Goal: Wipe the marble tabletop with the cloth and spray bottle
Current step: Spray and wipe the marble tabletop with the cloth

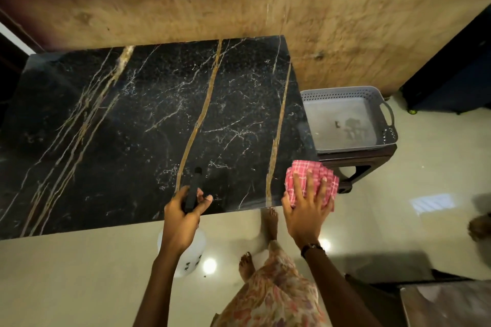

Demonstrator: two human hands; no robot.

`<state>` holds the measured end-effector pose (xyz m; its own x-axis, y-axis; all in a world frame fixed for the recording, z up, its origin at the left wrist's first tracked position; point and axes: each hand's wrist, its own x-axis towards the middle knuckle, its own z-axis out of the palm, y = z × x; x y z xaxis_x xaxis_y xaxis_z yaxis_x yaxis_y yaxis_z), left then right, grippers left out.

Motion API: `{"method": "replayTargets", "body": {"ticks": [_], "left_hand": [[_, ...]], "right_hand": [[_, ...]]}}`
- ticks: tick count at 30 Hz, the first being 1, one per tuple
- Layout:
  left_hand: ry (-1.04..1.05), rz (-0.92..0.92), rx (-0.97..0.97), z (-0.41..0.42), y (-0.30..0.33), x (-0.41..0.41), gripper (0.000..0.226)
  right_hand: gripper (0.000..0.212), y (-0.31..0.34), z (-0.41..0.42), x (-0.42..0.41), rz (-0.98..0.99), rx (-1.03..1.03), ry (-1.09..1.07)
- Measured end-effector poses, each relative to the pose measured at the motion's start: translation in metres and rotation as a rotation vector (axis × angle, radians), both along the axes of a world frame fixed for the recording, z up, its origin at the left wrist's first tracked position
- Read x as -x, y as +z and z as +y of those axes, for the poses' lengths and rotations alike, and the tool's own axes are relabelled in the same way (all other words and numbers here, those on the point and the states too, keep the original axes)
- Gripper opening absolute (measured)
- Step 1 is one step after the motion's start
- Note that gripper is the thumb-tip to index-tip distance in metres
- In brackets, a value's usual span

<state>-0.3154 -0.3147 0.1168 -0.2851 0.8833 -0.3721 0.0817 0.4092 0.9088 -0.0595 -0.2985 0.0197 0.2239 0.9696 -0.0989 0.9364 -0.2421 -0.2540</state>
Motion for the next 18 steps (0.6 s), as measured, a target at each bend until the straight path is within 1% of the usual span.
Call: {"method": "replayTargets", "body": {"ticks": [4, 6, 9, 10, 12, 14, 16, 18], "left_hand": [[-0.039, 0.017, 0.001, 0.014, 0.000, -0.018, 0.018], [-0.047, 0.002, 0.000, 0.020, 0.002, -0.022, 0.017], [-0.038, -0.030, -0.004, 0.025, 0.005, -0.022, 0.013], [-0.031, -0.027, -0.008, 0.026, 0.006, -0.020, 0.012], [-0.021, -0.004, -0.021, 0.027, 0.008, -0.016, 0.011], [-0.010, 0.017, -0.021, 0.026, 0.010, -0.011, 0.011], [0.012, 0.018, -0.016, 0.024, 0.011, -0.005, 0.010], [0.032, 0.019, -0.012, 0.022, 0.012, -0.001, 0.008]], "right_hand": [[0.063, -0.001, -0.017, -0.001, -0.030, 0.008, 0.069], [0.061, 0.000, -0.006, -0.005, -0.031, -0.011, 0.017], [0.064, 0.000, 0.017, -0.010, -0.057, 0.035, -0.113], [0.066, 0.002, 0.027, -0.014, -0.033, 0.070, -0.155], [0.074, 0.006, 0.049, -0.028, 0.085, 0.123, -0.224], [0.074, 0.008, 0.061, -0.040, 0.150, 0.094, -0.245], [0.072, 0.006, 0.053, -0.038, 0.069, 0.059, -0.182], [0.065, -0.001, 0.026, -0.028, -0.076, 0.030, -0.075]]}}
